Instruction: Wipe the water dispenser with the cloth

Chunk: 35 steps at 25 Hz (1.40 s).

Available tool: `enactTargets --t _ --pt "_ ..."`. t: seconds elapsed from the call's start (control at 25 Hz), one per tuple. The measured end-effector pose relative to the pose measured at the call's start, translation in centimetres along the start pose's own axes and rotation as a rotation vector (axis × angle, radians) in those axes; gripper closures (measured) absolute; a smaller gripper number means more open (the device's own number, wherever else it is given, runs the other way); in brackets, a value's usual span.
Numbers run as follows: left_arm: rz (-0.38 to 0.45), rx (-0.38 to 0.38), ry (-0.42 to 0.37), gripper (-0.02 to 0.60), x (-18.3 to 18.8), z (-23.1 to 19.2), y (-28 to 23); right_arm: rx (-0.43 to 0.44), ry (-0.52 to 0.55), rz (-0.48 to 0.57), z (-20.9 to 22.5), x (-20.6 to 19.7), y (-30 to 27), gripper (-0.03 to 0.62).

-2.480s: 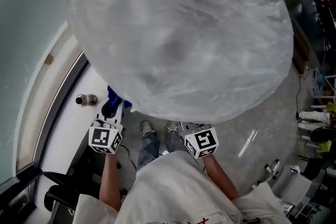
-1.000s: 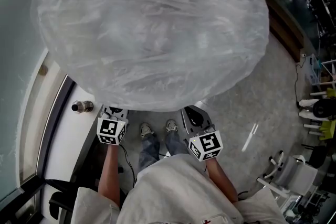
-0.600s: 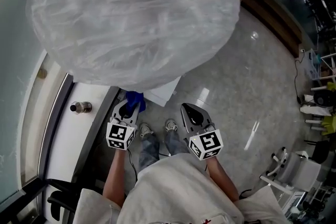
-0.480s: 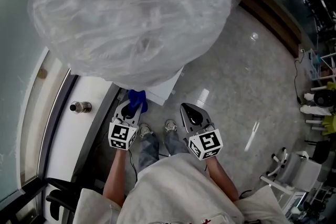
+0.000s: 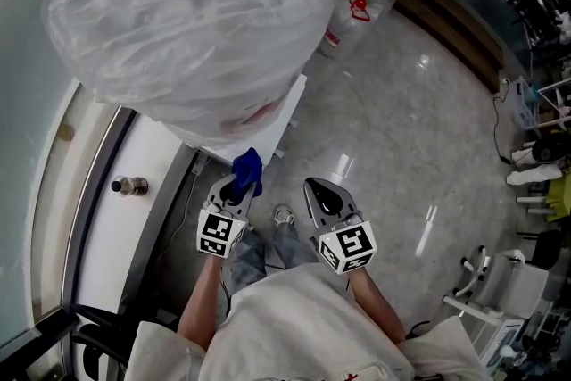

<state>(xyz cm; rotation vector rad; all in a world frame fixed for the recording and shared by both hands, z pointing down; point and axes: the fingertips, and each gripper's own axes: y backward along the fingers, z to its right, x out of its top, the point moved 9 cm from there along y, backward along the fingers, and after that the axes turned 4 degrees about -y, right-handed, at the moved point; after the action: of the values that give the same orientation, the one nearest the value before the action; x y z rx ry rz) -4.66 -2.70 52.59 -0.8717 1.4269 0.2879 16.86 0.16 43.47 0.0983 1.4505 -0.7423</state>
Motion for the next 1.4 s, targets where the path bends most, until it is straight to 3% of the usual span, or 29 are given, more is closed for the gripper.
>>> enactTargets --t 0.2,0.36,0.52,0.72,0.88,1.12,1.4 --pt "-0.001 -0.026 0.001 0.503 0.2 1.3 -0.7 -0.014 -0.008 0.006 0.7 0.0 0.9 0.579" --pt "0.016 0.013 -0.007 0.503 0.6 0.3 0.8 0.006 -0.005 0.000 0.2 0.1 0.5 0.579" --pt "0.044 0.135 0.016 0.503 0.3 -3.7 4.4 0.044 0.002 -0.002 -0.8 0.5 -1.1 0.579" --pt "0.022 0.313 0.041 0.503 -1.3 -11.2 9.6 0.082 0.022 -0.002 -2.6 1.1 -2.9 0.579" --pt "-0.001 0.399 0.045 0.503 -2.3 -16.3 11.1 0.072 0.034 -0.012 -3.0 1.3 -3.2 0.579" --pt "-0.033 0.387 0.040 0.503 -3.1 -19.1 8.6 0.023 0.039 -0.027 -2.4 1.2 -2.6 0.579" --pt "-0.066 0.284 0.009 0.503 -3.8 -15.6 5.3 0.003 0.036 -0.032 -2.0 0.9 -2.0 0.579"
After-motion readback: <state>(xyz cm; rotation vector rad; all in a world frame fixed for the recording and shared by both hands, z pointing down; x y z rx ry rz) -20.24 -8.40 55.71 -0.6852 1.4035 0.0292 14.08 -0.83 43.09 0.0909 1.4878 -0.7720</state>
